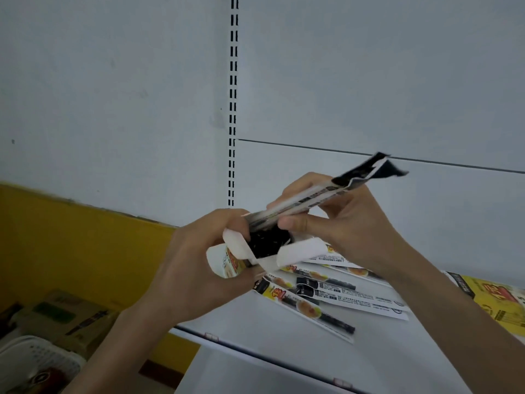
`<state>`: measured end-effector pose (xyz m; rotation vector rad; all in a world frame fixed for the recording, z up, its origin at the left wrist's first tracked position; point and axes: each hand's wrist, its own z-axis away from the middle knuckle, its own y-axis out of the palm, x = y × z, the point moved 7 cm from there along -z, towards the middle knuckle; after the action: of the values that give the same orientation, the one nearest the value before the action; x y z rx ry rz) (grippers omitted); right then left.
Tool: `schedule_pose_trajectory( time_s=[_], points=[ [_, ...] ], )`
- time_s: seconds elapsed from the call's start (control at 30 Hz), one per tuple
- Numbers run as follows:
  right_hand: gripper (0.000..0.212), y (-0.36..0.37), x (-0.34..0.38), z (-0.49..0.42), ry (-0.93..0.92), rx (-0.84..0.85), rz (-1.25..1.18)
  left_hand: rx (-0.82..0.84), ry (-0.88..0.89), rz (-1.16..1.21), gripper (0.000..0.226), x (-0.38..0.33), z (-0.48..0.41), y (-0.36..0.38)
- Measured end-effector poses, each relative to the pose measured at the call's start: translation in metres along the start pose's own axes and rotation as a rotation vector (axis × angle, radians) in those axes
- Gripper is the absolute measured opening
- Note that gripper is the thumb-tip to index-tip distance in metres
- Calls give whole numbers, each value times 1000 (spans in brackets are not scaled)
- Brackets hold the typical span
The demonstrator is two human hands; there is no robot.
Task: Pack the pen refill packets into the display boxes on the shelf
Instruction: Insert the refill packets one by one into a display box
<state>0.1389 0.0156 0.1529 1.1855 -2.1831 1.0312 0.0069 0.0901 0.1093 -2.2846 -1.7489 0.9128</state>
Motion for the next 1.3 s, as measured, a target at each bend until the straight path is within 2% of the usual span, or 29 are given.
schedule_pose_trajectory(
  time_s=[0.1, 0.3, 0.37, 0.47, 0.57, 0.6, 0.67, 0.73, 0.83, 0.9, 0.97, 1.1, 1.23, 1.3],
  points=[
    [13, -2, -12, -1, 104, 12, 159, 14, -15, 29, 28, 4, 1, 2],
    [13, -5, -1, 1, 9, -1, 292, 39, -17, -33, 27, 2, -2, 7],
    [23, 3, -12, -2, 59, 42, 335, 64, 12, -38, 27, -2, -2, 13],
    [28, 4, -20, -2, 179, 99, 314, 61, -7, -32, 29, 2, -2, 14],
    [49, -11, -5, 1, 89, 52, 313, 53, -65, -5, 36, 8, -2, 9],
    [47, -17, 5, 0, 8, 5, 289, 59, -65, -11, 40, 8, -2, 9],
    [27, -20, 17, 0, -121, -43, 230, 63, -62, -21, 49, 6, -1, 11],
    [13, -13, 11, -3, -106, -22, 241, 36, -71, -17, 59, 5, 0, 13],
    [14, 1, -9, -8, 16, 56, 357, -17, -64, -18, 68, 3, 2, 15],
    [23, 0, -14, -7, 71, 95, 392, -35, -54, -16, 63, 3, 2, 14],
    [27, -7, -9, -6, 66, 80, 379, -40, -43, -25, 55, 5, 1, 12],
    [17, -15, 5, -6, -78, -67, 500, -21, -40, -53, 53, 4, 0, 15],
    [15, -1, -10, -10, 65, 6, 613, -30, -8, -99, 60, 0, 0, 22],
    [17, 9, -14, -10, 62, 71, 812, -45, -8, -99, 58, 1, 0, 23]
  ],
)
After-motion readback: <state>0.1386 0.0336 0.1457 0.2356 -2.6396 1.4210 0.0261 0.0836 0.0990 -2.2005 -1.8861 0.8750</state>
